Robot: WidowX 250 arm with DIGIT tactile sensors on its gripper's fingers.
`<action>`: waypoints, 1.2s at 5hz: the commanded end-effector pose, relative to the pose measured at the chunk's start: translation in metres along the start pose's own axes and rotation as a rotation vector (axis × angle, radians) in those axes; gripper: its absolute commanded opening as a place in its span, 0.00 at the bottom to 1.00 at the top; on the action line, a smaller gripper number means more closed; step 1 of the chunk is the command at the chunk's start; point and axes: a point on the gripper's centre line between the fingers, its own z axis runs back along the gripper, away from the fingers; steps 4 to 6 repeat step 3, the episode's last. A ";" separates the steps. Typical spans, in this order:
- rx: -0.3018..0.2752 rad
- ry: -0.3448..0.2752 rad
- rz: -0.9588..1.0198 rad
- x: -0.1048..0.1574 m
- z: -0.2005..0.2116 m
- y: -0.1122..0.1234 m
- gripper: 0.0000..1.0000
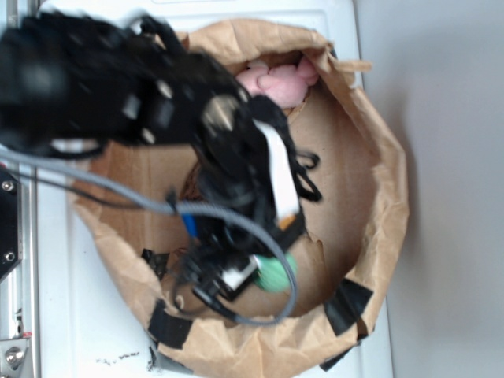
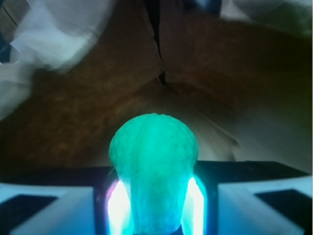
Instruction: Grab the green ball.
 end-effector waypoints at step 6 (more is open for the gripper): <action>0.220 0.282 0.190 0.010 0.076 0.011 0.00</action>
